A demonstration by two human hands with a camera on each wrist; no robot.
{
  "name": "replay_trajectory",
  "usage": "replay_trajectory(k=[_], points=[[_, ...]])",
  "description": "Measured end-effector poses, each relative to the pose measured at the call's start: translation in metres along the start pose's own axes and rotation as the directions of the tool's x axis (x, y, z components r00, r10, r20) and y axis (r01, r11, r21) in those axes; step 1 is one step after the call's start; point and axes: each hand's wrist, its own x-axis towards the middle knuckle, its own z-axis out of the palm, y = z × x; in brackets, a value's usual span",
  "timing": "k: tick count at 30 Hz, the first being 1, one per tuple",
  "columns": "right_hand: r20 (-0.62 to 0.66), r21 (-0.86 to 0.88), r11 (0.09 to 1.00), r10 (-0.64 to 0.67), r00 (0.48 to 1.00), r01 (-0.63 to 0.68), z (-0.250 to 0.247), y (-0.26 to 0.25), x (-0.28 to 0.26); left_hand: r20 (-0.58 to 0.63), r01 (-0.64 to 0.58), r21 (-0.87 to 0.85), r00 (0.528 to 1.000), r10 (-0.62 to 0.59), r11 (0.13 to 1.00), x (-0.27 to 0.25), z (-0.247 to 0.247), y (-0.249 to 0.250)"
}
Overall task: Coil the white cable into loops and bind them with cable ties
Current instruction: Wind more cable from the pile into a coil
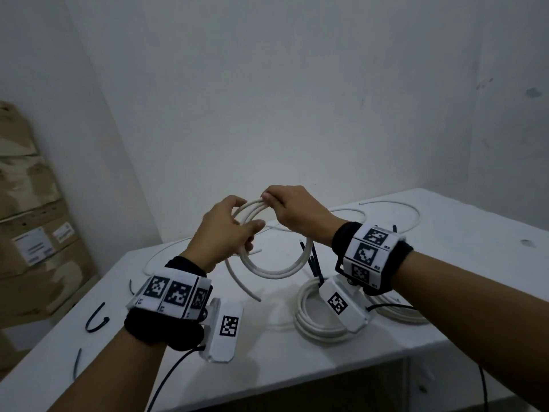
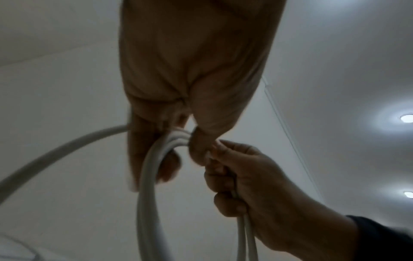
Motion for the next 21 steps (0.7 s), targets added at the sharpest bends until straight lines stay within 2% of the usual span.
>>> replay_trajectory(k=[1,3,4,5,7,9,10,12,14,18,21], points=[[-0.013,0.007,1.000,-0.003,1.000,0.003,-0.001,0.001,0.001,-0.072,0.004,0.182,0.997,0.009,0.983,-0.001,-0.003,0.000],[-0.023,0.022,1.000,-0.015,1.000,0.015,-0.001,0.002,0.002,-0.212,0.033,0.537,0.972,0.097,0.843,-0.006,-0.004,-0.002],[-0.028,0.022,0.999,-0.026,0.999,0.027,0.000,0.001,0.003,-0.238,0.026,0.601,0.960,0.149,0.799,-0.008,-0.002,-0.004],[-0.036,0.022,0.999,-0.038,0.999,0.039,0.001,0.000,0.004,-0.246,0.000,0.587,0.953,0.178,0.810,-0.010,0.001,-0.006],[-0.059,0.033,0.998,-0.054,0.997,0.056,0.005,-0.002,0.004,-0.241,-0.079,0.388,0.953,0.184,0.918,-0.007,0.005,-0.012],[-0.077,0.042,0.996,-0.079,0.994,0.083,0.008,-0.004,0.003,-0.256,-0.062,0.062,0.964,0.076,0.996,-0.005,0.010,-0.019],[-0.082,0.037,0.994,-0.099,0.992,0.102,0.010,-0.005,0.002,-0.260,-0.036,-0.097,0.966,0.010,0.995,-0.005,0.013,-0.021],[-0.082,0.024,0.991,-0.128,0.988,0.130,0.013,-0.006,0.000,-0.235,-0.002,-0.305,0.969,-0.073,0.952,-0.007,0.018,-0.024],[-0.081,0.018,0.992,-0.126,0.989,0.128,0.012,-0.005,-0.002,-0.162,0.029,-0.413,0.981,-0.104,0.910,-0.008,0.020,-0.027],[-0.109,0.040,0.996,-0.074,0.991,0.078,0.010,0.003,-0.005,0.113,0.142,-0.540,0.989,-0.096,0.830,-0.005,0.012,-0.030],[-0.152,0.034,0.997,-0.059,0.987,0.065,0.012,0.003,-0.007,0.186,0.190,-0.619,0.978,-0.092,0.762,-0.004,0.009,-0.032]])
